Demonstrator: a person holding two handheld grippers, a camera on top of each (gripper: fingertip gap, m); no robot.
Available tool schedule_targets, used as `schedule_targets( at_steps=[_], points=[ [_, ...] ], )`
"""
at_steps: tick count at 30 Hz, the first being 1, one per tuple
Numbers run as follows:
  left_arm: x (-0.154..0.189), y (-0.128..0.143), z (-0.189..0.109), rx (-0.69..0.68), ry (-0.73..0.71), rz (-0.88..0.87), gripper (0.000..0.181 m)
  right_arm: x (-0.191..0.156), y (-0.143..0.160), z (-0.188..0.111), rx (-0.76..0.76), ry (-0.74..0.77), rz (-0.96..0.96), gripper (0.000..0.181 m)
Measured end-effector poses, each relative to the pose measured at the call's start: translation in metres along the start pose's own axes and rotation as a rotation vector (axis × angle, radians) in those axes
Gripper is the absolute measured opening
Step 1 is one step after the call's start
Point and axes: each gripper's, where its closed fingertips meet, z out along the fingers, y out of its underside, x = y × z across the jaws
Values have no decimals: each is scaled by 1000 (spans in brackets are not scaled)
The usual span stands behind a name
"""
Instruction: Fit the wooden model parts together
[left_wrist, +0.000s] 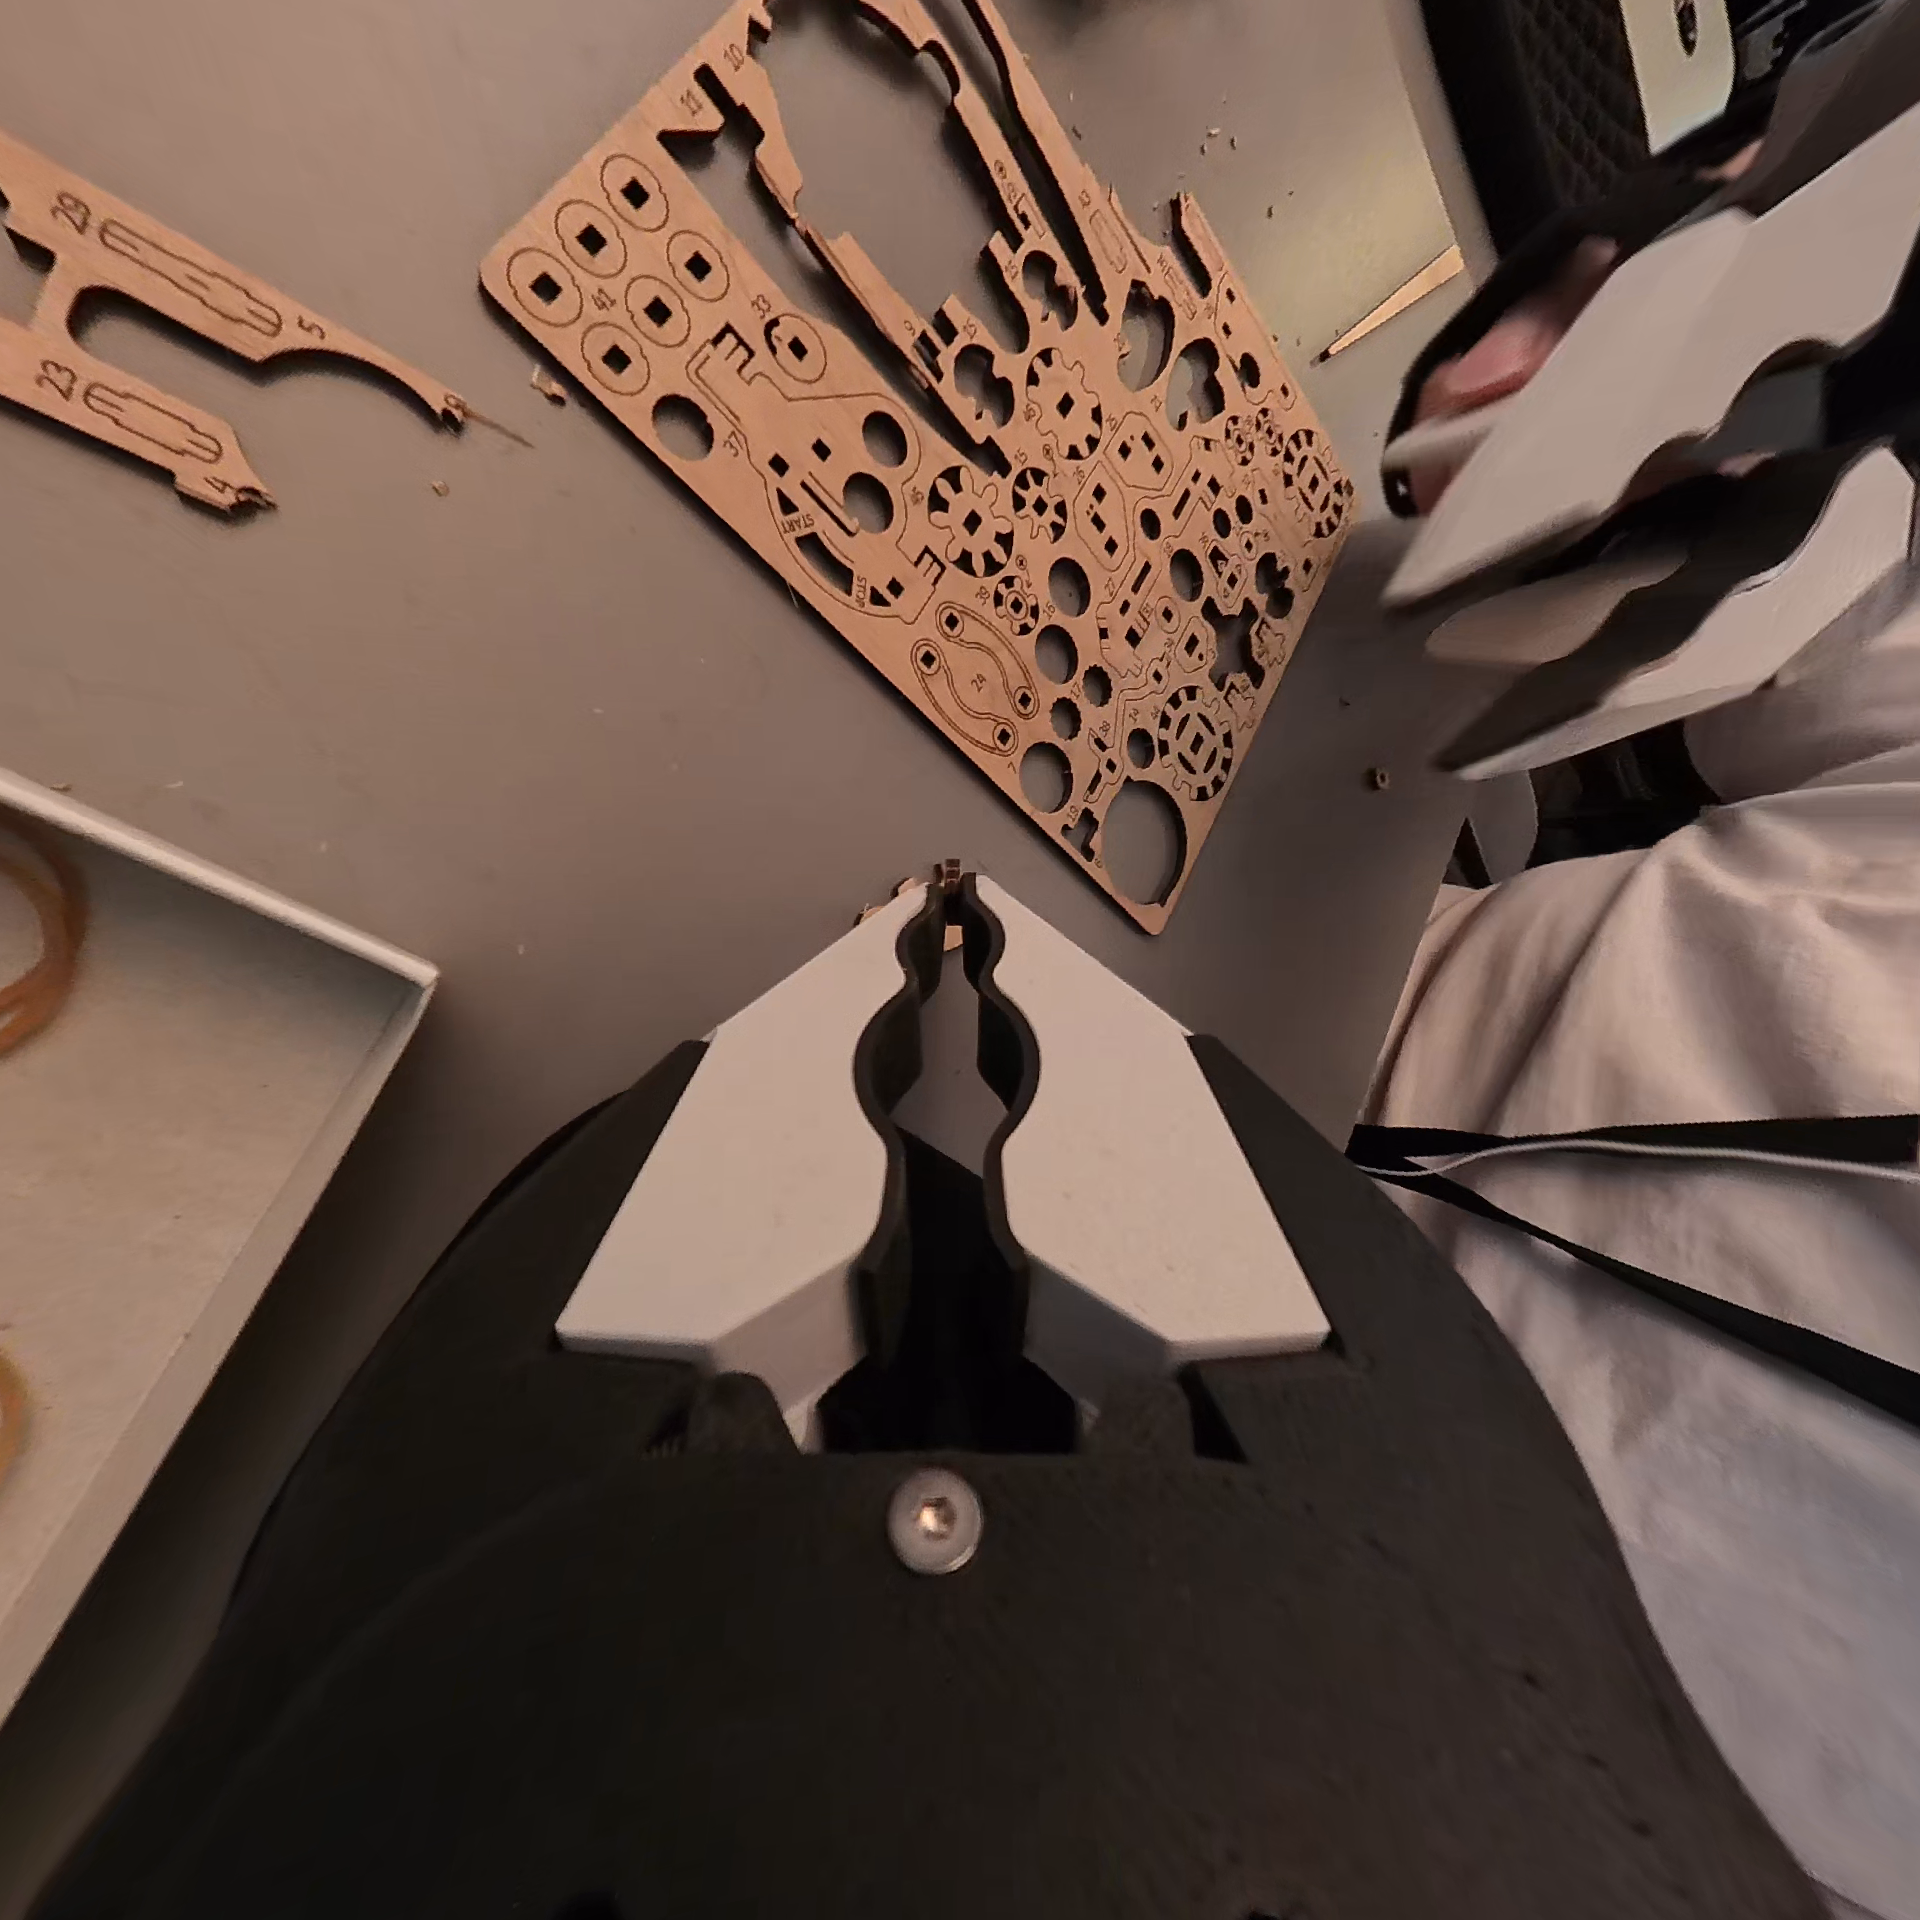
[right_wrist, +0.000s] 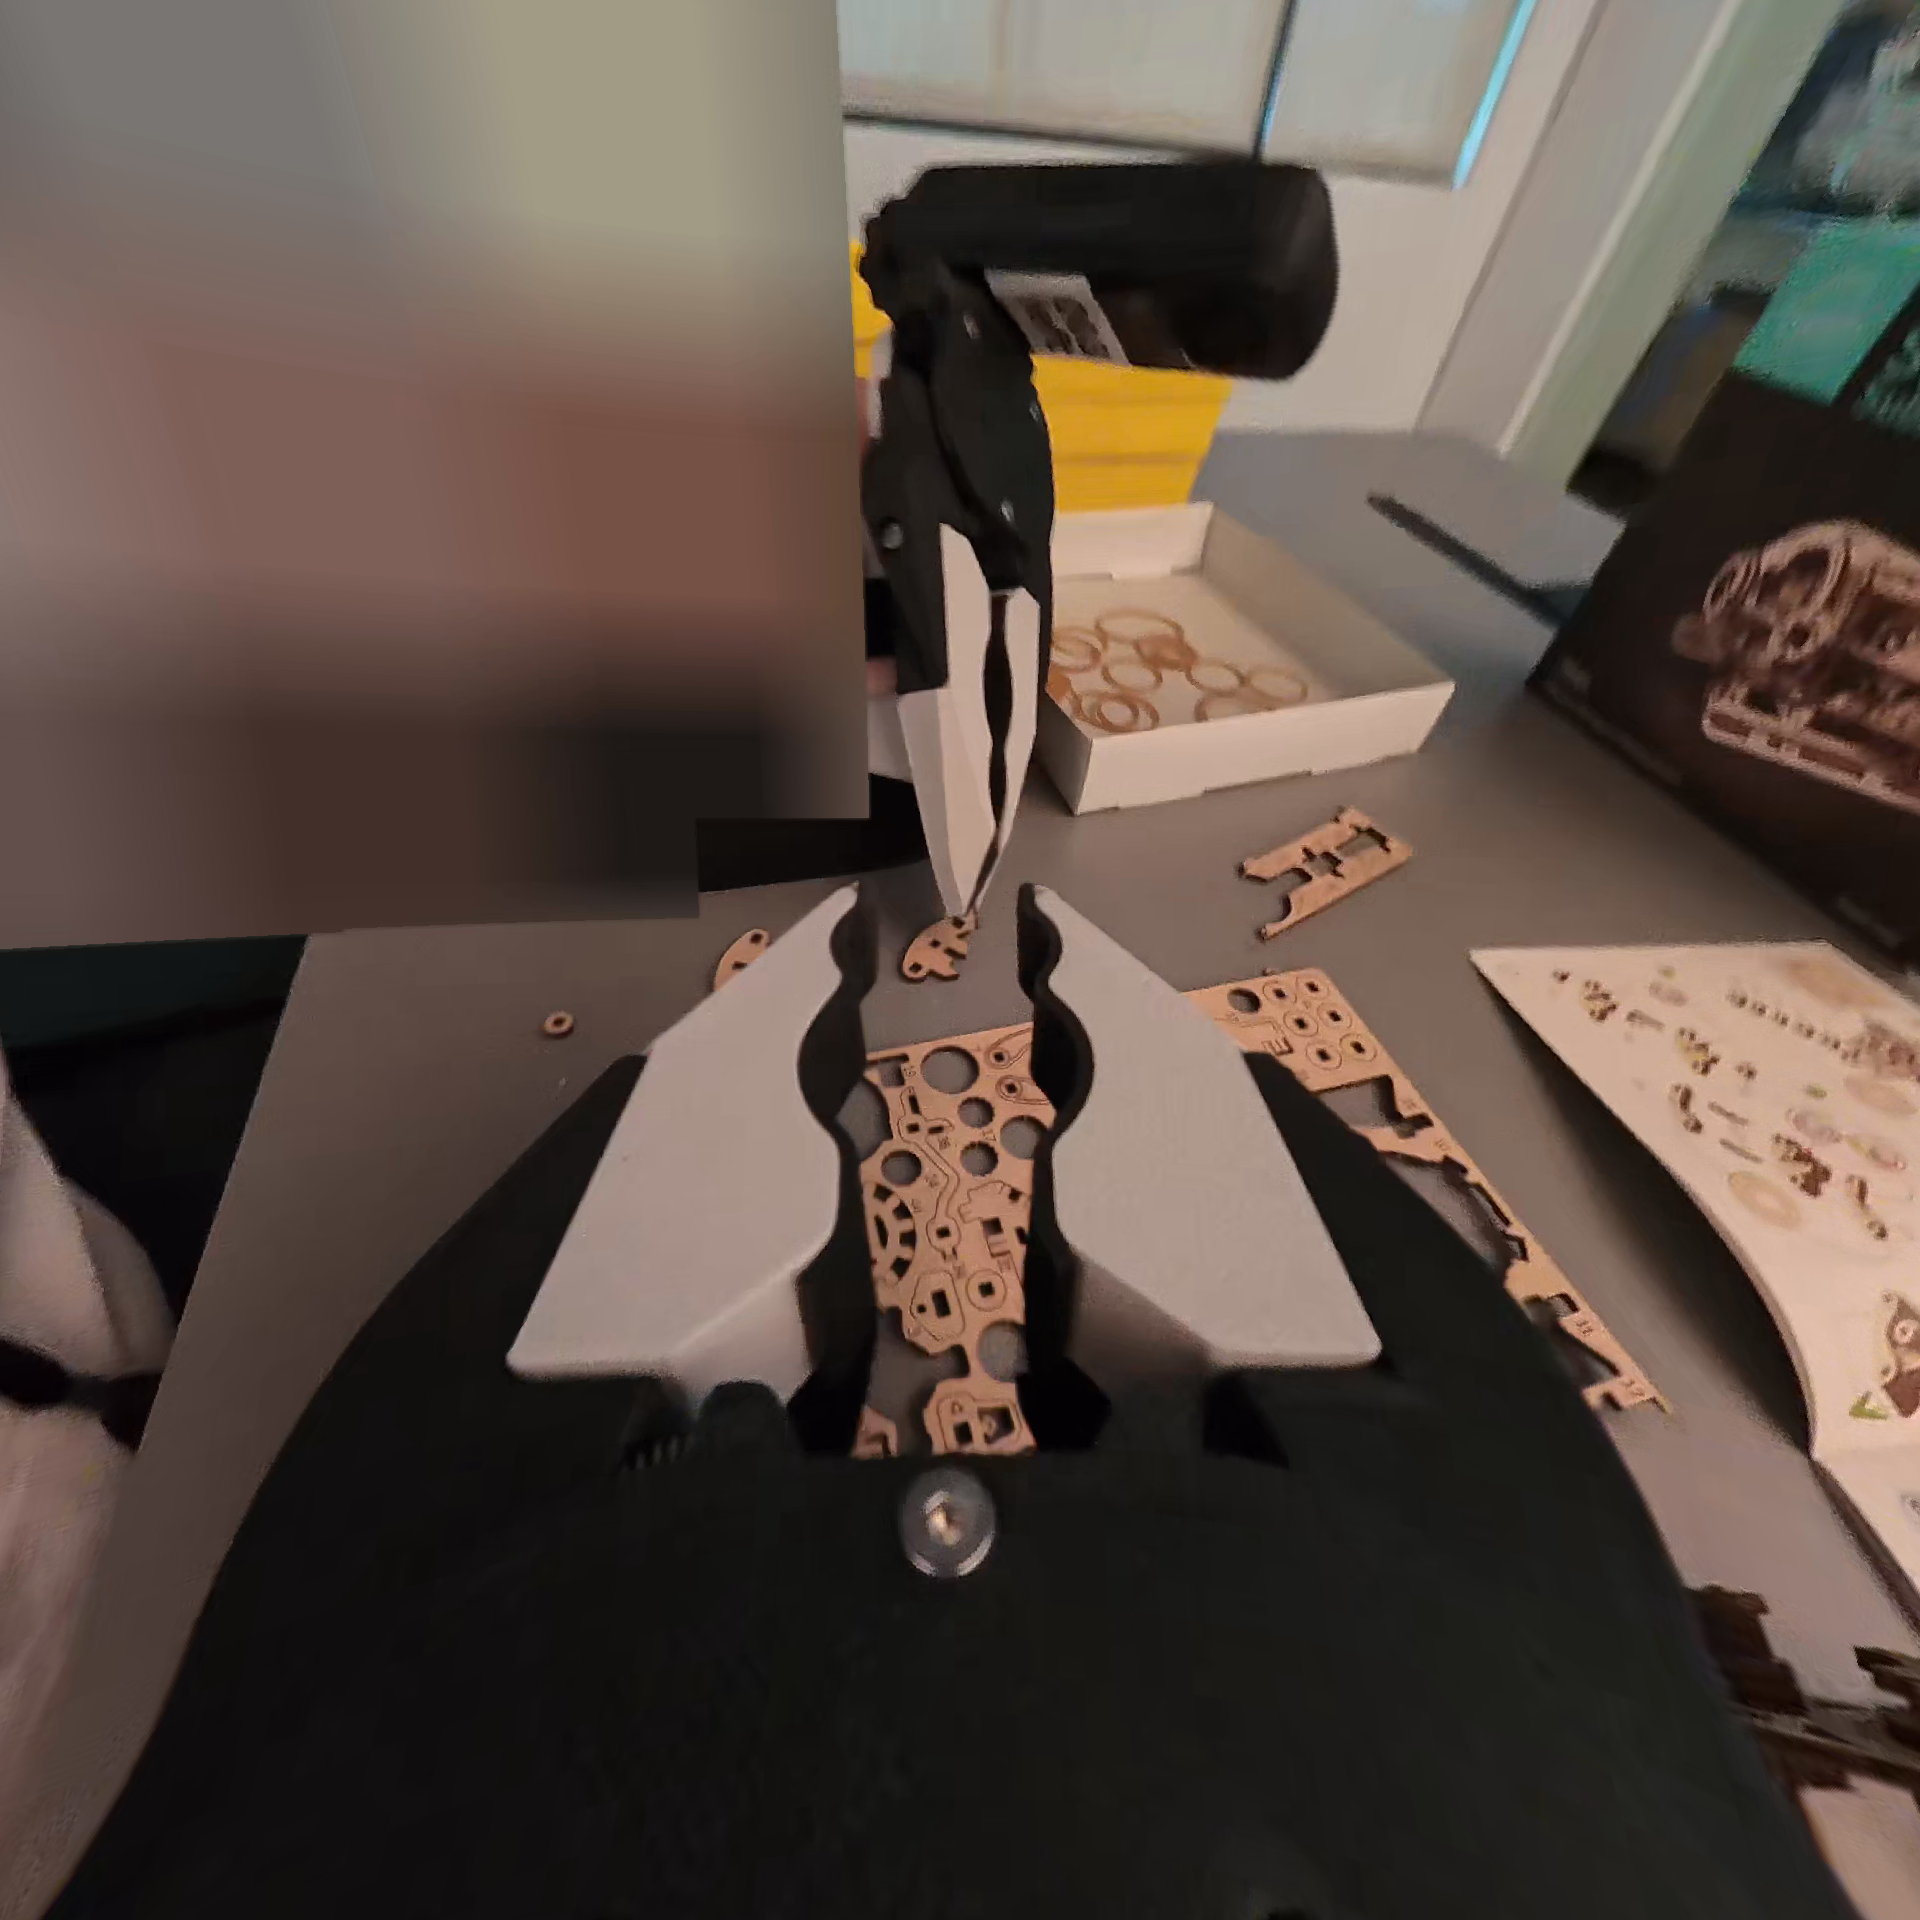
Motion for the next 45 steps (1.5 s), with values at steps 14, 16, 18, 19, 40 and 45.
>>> schedule_targets(
  at_steps=[14, 16, 18, 19, 40, 45],
  points=[
    [6, -16, -14, 73, -43, 37, 1, -31, 16, -59, 77, -314, 93, 39],
    [5, -18, -17, 82, -58, 28, 1, -26, 12, -64, 79, -302, 63, 39],
    [6, -19, -19, 79, -84, 40, 1, -23, 10, -67, 90, -311, 53, 39],
    [8, -19, -20, 78, -91, 45, 1, -21, 8, -67, 106, -315, 55, 38],
    [105, -11, -25, 175, 56, 321, 1, -36, -21, -9, 53, -470, 317, 7],
    [109, -10, -25, 177, 60, 331, 1, -41, -20, -5, 50, -504, 338, 1]
  ],
)
